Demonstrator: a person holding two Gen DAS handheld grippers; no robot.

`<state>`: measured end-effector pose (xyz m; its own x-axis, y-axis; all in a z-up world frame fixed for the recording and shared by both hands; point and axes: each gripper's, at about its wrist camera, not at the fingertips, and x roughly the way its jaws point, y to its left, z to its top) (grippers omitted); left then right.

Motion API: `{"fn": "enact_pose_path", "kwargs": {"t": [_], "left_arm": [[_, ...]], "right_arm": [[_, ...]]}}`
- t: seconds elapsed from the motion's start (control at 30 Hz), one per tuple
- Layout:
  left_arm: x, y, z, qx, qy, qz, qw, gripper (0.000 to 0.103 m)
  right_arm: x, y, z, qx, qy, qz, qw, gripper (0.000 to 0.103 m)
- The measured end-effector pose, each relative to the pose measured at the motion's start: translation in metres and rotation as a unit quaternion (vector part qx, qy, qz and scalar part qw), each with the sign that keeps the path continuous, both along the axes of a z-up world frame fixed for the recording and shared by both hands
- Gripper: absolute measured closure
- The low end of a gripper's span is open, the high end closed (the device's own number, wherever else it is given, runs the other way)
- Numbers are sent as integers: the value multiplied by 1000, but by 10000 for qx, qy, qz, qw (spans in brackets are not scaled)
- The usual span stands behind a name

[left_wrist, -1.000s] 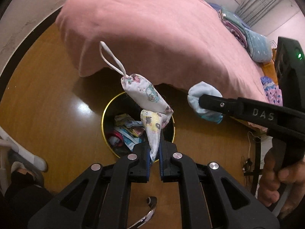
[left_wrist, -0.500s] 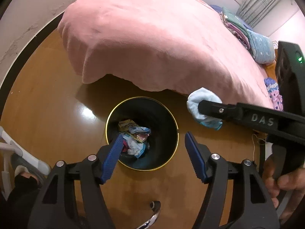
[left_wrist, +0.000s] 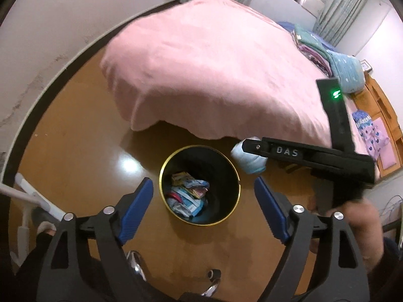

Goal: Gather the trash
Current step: 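Carry the tissue and cloth over the black bin and open both tools, then swing both tools back to the desk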

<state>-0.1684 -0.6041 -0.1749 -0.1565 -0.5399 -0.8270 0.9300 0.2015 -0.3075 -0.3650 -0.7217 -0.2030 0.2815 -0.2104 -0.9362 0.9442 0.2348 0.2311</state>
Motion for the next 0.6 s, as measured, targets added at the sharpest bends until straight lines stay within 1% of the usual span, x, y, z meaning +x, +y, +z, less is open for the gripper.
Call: {"fn": "enact_pose_path", "kwargs": {"t": [0.1, 0.13, 0.27, 0.3, 0.33, 0.4, 0.43, 0.47, 0.5, 0.53, 0.57, 0.6], "left_arm": [[7, 17, 22, -112, -146, 123, 9998, 18], [11, 25, 31, -160, -224, 182, 9995, 17], [30, 66, 72, -372, -528, 423, 9970, 16], [35, 76, 81, -425, -572, 472, 9963, 15], [44, 95, 97, -496, -664, 586, 9948, 15], [58, 121, 116, -563, -806, 730, 9925, 14], [68, 140, 128, -586, -927, 842, 9904, 14], [79, 159, 139, -596, -1041, 951, 9882, 13], [89, 177, 147, -600, -1156, 1066, 9857, 12], [103, 201, 157, -591, -1299, 1247, 9819, 12], [118, 223, 165, -552, -1433, 1444, 9775, 12], [130, 245, 171, -506, -1535, 1629, 9733, 12]], "right_arm": [[10, 2, 14, -215, 0, 156, 9996, 34], [16, 5, 20, -304, -4, 241, 9992, 32], [50, 26, 52, -726, -30, 822, 9940, 30], [62, 35, 63, -835, -90, 1031, 9911, 30], [74, 44, 74, -928, -172, 1239, 9878, 30], [102, 67, 98, -1107, -374, 1695, 9786, 30], [119, 81, 110, -1178, -508, 1951, 9724, 30], [140, 99, 124, -1241, -670, 2272, 9636, 30], [154, 111, 133, -1275, -764, 2484, 9572, 30], [177, 132, 144, -1330, -883, 2821, 9460, 29], [202, 155, 154, -1371, -989, 3203, 9321, 29], [219, 172, 161, -1383, -1045, 3469, 9217, 29]]}}
